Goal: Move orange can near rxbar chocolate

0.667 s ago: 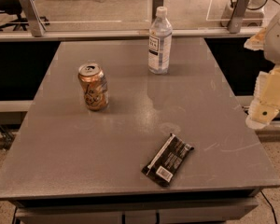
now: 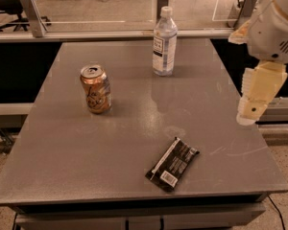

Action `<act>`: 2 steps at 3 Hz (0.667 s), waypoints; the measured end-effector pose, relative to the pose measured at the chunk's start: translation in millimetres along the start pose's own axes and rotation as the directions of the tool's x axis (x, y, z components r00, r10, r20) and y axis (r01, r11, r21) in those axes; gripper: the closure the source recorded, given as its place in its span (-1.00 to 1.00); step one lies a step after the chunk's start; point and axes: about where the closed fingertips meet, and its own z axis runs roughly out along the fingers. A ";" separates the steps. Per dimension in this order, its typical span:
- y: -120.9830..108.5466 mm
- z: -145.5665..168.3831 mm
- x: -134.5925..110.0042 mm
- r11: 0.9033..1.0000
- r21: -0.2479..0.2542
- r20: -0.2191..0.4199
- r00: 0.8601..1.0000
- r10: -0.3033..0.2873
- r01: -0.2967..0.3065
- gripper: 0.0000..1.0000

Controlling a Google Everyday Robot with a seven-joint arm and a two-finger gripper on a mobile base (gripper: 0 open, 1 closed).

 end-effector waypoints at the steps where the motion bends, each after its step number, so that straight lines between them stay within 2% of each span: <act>1: -28.8 16.2 -63.2 0.987 0.005 -0.015 0.986 -0.163 0.163 -1.00; 2: -51.2 34.7 -149.6 0.937 0.016 -0.021 0.937 -0.350 0.350 -1.00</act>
Offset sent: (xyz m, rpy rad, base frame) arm 0.1244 0.2699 0.0047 -0.2209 -0.0822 0.6051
